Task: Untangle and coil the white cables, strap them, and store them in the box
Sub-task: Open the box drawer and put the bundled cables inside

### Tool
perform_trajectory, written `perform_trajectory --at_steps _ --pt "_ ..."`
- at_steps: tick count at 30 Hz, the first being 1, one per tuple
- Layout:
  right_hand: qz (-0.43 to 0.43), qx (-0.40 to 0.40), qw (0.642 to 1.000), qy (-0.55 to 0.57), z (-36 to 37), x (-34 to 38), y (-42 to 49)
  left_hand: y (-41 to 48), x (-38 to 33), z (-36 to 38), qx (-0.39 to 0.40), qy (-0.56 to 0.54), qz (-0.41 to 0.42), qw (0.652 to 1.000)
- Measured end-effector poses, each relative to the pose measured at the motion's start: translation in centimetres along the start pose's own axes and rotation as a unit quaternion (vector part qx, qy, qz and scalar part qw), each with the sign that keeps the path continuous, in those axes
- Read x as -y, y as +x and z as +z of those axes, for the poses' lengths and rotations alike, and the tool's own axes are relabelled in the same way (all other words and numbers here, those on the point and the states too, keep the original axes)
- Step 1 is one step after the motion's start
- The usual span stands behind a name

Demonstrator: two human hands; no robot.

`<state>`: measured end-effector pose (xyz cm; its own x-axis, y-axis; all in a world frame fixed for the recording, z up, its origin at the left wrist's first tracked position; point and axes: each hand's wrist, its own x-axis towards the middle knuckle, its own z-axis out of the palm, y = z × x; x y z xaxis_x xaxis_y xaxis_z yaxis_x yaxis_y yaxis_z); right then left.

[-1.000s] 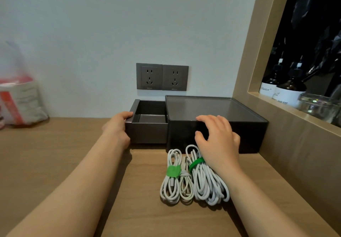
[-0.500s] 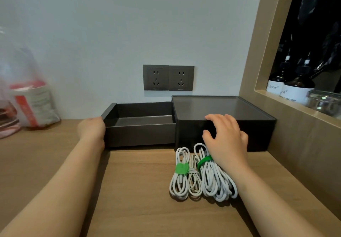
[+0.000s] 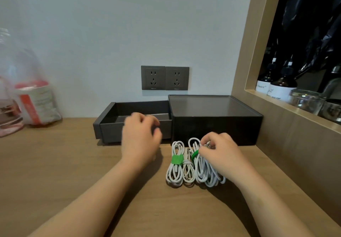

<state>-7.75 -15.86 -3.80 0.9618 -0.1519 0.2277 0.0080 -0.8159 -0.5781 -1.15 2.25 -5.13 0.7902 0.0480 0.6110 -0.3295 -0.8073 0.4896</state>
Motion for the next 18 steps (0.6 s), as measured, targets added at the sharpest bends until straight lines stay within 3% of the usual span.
perform_trajectory --at_steps 3,6,10,13,15,18 --pt "0.013 0.036 0.999 0.009 0.2 0.3 -0.8 -1.9 -1.6 0.8 0.097 -0.045 0.051 0.993" --pt "0.023 0.025 0.998 0.060 0.2 0.5 -1.3 -2.8 -1.6 0.8 0.146 -0.078 0.041 0.985" --pt "0.023 -0.043 0.988 0.148 0.3 0.3 -1.9 -3.3 -1.9 -0.4 0.116 -0.082 0.041 0.989" --pt "0.019 -0.106 0.953 0.284 -0.6 1.4 -2.3 -3.5 -3.0 -1.9 0.120 -0.146 0.040 0.981" --pt "-0.020 -0.141 0.938 0.316 -1.0 2.8 -2.3 -3.1 -3.7 -2.7 0.177 -0.244 0.006 0.954" --pt "-0.091 -0.183 0.940 0.274 -0.4 4.8 -1.1 -2.0 -4.0 -3.5 0.227 -0.422 -0.118 0.870"
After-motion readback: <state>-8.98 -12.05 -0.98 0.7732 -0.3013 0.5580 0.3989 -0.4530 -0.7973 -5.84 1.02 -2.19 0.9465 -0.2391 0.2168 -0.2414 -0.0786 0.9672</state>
